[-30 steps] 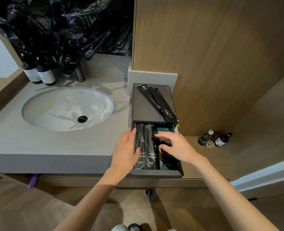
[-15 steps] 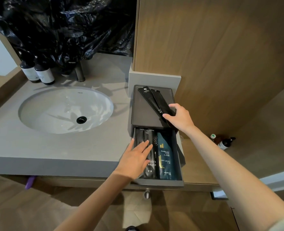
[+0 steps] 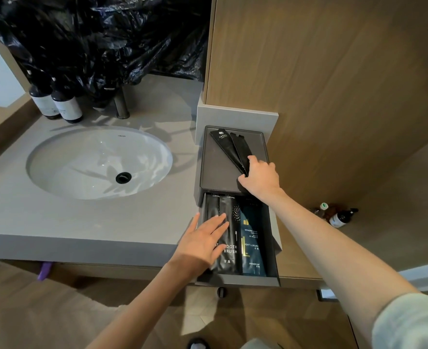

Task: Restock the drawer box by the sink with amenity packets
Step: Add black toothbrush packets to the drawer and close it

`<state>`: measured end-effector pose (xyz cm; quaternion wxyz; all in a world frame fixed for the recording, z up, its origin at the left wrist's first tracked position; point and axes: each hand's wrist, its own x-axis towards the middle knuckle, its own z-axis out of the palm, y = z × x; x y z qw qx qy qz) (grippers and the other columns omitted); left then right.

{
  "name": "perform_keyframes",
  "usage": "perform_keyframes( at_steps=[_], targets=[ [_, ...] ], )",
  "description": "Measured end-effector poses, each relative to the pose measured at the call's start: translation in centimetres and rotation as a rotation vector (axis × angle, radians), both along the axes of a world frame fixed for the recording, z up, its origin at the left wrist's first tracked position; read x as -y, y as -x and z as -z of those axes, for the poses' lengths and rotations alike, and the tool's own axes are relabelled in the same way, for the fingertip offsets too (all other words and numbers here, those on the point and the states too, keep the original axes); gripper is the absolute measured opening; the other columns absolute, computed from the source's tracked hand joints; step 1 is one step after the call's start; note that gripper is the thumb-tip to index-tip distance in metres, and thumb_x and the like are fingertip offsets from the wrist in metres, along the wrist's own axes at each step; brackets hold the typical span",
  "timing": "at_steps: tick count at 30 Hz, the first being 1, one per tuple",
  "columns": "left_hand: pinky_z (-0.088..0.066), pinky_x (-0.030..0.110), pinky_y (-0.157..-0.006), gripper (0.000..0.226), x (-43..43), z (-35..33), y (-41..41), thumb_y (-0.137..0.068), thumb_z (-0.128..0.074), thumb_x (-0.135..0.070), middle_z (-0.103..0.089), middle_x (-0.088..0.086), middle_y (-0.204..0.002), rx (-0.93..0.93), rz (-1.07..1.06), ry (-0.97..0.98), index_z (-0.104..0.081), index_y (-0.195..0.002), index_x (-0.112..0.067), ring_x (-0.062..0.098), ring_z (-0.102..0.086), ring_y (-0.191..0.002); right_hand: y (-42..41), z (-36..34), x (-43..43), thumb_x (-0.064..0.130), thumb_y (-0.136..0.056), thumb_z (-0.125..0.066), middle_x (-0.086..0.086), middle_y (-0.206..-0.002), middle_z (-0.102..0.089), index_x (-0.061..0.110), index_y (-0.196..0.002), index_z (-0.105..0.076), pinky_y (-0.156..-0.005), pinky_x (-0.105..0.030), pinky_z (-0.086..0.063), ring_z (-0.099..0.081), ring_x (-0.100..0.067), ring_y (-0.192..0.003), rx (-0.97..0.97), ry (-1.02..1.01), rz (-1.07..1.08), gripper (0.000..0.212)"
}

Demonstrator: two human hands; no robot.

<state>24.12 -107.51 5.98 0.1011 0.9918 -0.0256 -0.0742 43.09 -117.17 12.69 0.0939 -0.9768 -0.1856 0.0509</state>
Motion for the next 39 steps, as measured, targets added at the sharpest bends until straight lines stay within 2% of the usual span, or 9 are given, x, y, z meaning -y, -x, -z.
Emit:
perform_keyframes(
  at_steps=[5, 11, 14, 20, 23, 27, 31, 36, 39],
  targets=[
    [0.006, 0.042, -0.121, 0.056, 0.0, -0.4, 0.1, -0.1, -0.034, -0.04, -0.005, -0.01, -0.161, -0.016, -0.017, 0.106, -0.015, -0.151, -0.028, 0.005, -0.005, -0.147, 0.5, -0.7, -0.3, 0.018, -0.089, -0.058, -0.017, -0.115, -0.063, 0.004, -0.125, -0.046, -0.08, -0.04, -0.051, -0.058, -0.037, -0.108, 0.123, 0.17, -0.065, 0.04],
    [-0.002, 0.034, -0.121, 0.047, 0.3, -2.4, 0.3, -0.097, -0.048, -0.031, -0.038, -0.015, -0.147, 0.11, -0.338, 0.732, -0.038, -0.143, -0.033, 0.001, -0.021, -0.14, 1.1, -1.4, 0.6, -0.001, -0.088, -0.049, -0.02, -0.106, -0.066, 0.0, -0.109, -0.056, -0.076, -0.04, -0.05, -0.063, -0.041, -0.098, 0.199, 0.21, -0.103, 0.022],
    [-0.027, 0.032, -0.116, 0.045, -0.2, -3.9, 0.2, -0.095, -0.053, -0.025, -0.048, -0.011, -0.143, 0.163, -0.466, 0.983, -0.045, -0.14, -0.028, 0.004, -0.036, -0.136, 1.5, -1.4, 1.5, -0.001, -0.09, -0.047, -0.022, -0.105, -0.067, 0.001, -0.116, -0.054, -0.077, -0.043, -0.052, -0.064, -0.041, -0.097, 0.198, 0.151, -0.108, 0.028],
    [-0.034, 0.018, -0.104, 0.054, -0.9, -7.5, -0.6, -0.096, -0.053, -0.022, -0.05, 0.002, -0.141, 0.165, -0.602, 1.344, -0.034, -0.146, -0.016, 0.005, -0.048, -0.122, 4.7, -1.9, 3.9, 0.002, -0.091, -0.044, -0.017, -0.09, -0.07, 0.012, -0.145, -0.033, -0.072, -0.045, -0.055, -0.065, -0.038, -0.08, 0.246, 0.073, -0.234, 0.056],
    [-0.039, 0.029, -0.107, 0.075, -1.2, -8.2, -1.0, -0.091, -0.056, -0.04, -0.045, 0.004, -0.146, 0.126, -0.645, 1.502, -0.015, -0.152, -0.024, 0.014, -0.049, -0.127, 7.0, -1.8, 5.3, 0.002, -0.089, -0.053, -0.011, -0.09, -0.071, 0.014, -0.148, -0.03, -0.063, -0.043, -0.055, -0.067, -0.034, -0.071, 0.343, 0.008, -0.344, 0.065],
    [-0.044, 0.043, -0.105, 0.107, -1.2, -8.7, -1.6, -0.074, -0.07, -0.052, -0.042, 0.005, -0.146, 0.089, -0.684, 1.758, 0.001, -0.152, -0.031, 0.025, -0.051, -0.128, 10.2, -2.4, 6.0, -0.002, -0.065, -0.078, -0.005, -0.089, -0.075, 0.006, -0.127, -0.06, -0.039, -0.029, -0.05, -0.065, -0.023, -0.047, 0.628, -0.15, -0.469, 0.065],
    [-0.049, 0.048, -0.098, 0.065, -0.8, -8.8, -1.3, -0.089, -0.062, -0.033, -0.066, 0.012, -0.12, 0.191, -0.664, 1.93, -0.03, -0.143, -0.019, 0.024, -0.064, -0.112, 13.0, -2.7, 5.5, 0.003, -0.062, -0.083, 0.0, -0.092, -0.076, 0.01, -0.12, -0.067, -0.046, -0.022, -0.052, -0.067, -0.01, -0.053, 0.733, -0.185, -0.509, 0.06],
    [-0.051, 0.05, -0.095, 0.041, -1.3, -9.2, -0.4, -0.093, -0.056, -0.031, -0.063, 0.01, -0.124, 0.263, -0.713, 1.851, -0.047, -0.127, -0.009, 0.026, -0.06, -0.118, 14.3, -3.3, 5.9, 0.02, -0.087, -0.068, -0.002, -0.094, -0.075, 0.019, -0.138, -0.051, -0.062, -0.037, -0.06, -0.072, -0.019, -0.071, 0.374, -0.299, -0.514, 0.054],
    [-0.055, 0.043, -0.089, 0.04, -1.6, -9.4, 0.0, -0.093, -0.052, -0.038, -0.065, 0.004, -0.123, 0.256, -0.715, 1.794, -0.048, -0.125, -0.014, 0.022, -0.063, -0.114, 14.7, -4.4, 6.5, 0.032, -0.095, -0.053, 0.003, -0.096, -0.074, 0.033, -0.141, -0.043, -0.055, -0.016, -0.047, -0.059, -0.005, -0.057, 0.041, -0.412, -0.448, 0.047]
  ],
)
